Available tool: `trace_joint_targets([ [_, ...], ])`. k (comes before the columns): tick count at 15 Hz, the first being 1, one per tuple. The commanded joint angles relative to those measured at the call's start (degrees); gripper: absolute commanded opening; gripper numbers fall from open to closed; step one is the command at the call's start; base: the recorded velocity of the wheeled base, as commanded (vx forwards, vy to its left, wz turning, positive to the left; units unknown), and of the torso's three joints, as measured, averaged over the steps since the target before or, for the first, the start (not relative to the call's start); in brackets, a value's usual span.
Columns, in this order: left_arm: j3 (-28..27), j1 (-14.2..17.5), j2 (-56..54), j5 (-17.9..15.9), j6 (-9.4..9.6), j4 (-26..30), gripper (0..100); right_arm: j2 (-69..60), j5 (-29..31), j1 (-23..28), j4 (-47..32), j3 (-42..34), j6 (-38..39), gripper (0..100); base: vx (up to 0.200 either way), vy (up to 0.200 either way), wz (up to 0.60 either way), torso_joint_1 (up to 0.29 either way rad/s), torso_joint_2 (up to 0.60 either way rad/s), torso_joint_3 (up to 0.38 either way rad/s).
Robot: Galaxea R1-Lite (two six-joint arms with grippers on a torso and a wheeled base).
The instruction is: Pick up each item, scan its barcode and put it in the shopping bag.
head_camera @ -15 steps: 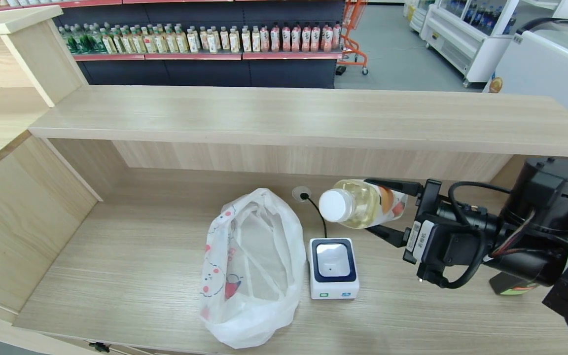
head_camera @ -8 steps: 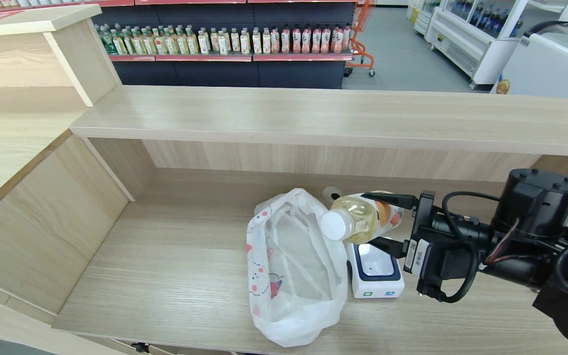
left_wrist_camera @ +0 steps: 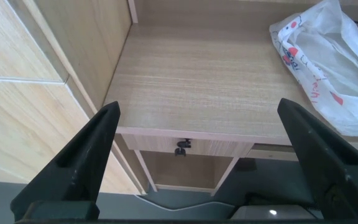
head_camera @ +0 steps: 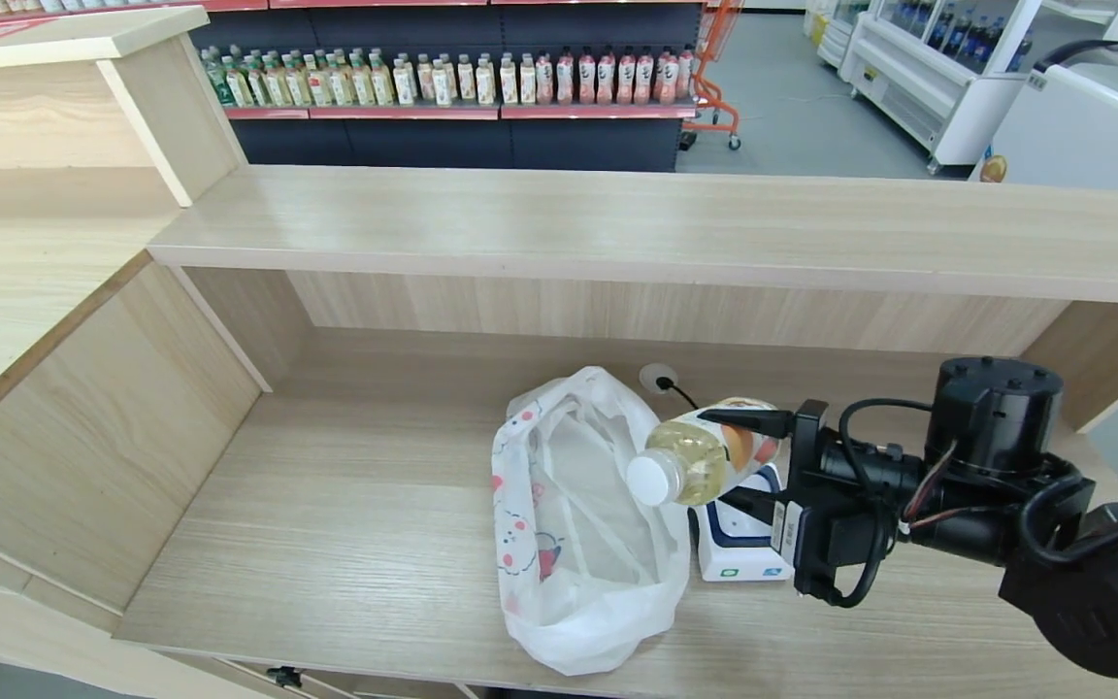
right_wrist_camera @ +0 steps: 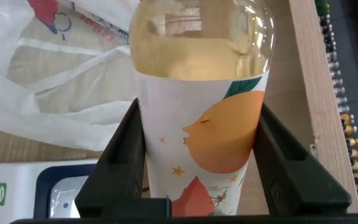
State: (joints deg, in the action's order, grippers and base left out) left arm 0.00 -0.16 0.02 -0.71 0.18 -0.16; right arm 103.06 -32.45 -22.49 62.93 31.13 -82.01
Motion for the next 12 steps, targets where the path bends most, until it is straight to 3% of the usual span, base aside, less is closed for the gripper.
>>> trace_joint_targets([
  [1,0.0,0.0,0.0,0.0,-0.01,0.0,100,2.2,-0.2,0.4,0.4,0.2,-0.6,0,0.000,0.000,0.00,0.000,0.00,0.000],
  [5,0.0,0.0,0.0,0.0,-0.01,0.0,100,5.7,-0.8,2.7,6.7,-0.4,-1.6,0,0.000,0.000,0.00,0.000,0.00,0.000],
  [12,0.0,0.0,0.0,0.0,-0.01,0.0,100,8.9,-1.3,3.0,10.7,-3.2,-2.5,0,0.000,0.000,0.00,0.000,0.00,0.000],
])
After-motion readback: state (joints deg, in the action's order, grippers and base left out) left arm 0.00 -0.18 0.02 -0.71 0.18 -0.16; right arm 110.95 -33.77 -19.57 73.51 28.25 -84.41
